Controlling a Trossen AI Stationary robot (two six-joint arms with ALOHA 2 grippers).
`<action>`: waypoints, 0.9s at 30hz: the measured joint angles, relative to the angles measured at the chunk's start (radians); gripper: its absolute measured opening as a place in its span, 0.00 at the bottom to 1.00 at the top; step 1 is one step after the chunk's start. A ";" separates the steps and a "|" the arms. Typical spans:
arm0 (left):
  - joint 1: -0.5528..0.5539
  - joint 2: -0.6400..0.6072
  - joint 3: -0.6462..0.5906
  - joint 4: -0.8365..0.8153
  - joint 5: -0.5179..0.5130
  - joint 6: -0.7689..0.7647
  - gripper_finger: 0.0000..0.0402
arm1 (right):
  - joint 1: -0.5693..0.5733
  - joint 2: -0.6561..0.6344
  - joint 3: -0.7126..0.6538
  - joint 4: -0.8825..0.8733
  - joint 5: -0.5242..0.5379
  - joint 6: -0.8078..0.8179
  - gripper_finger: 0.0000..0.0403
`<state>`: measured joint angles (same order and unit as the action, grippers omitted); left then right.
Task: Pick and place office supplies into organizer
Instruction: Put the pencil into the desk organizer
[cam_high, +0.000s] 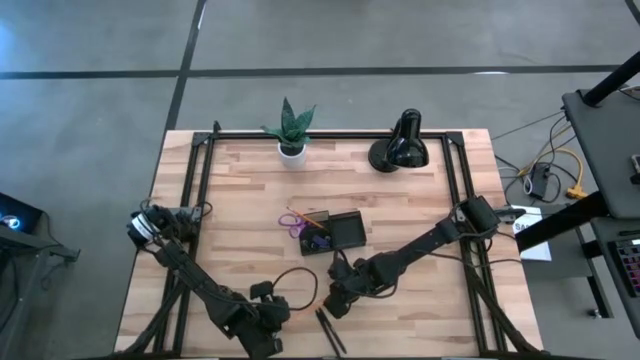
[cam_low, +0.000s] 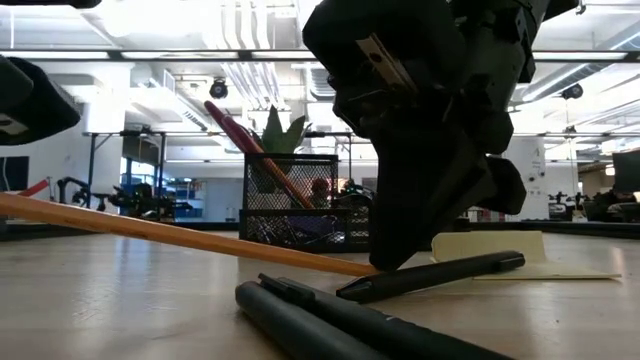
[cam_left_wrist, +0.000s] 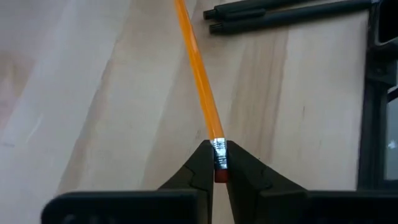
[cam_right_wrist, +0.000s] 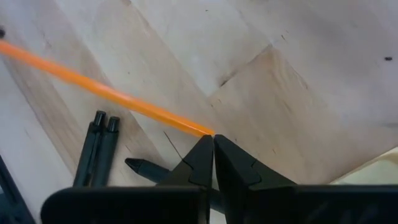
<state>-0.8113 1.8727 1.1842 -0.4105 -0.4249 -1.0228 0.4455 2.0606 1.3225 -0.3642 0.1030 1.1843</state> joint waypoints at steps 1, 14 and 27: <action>0.001 -0.004 0.000 -0.009 0.001 0.010 0.02 | 0.002 -0.001 0.004 -0.005 0.001 -0.022 0.02; 0.029 -0.296 0.012 -0.455 -0.064 0.044 0.02 | 0.092 -0.153 0.048 -0.027 0.488 -0.167 0.02; 0.222 -0.464 0.173 -1.019 -0.082 0.366 0.02 | 0.153 -0.247 0.045 -0.255 0.806 -0.026 0.02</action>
<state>-0.5891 1.4092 1.3569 -1.4294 -0.5073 -0.6568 0.5983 1.8132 1.3674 -0.6188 0.9090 1.1581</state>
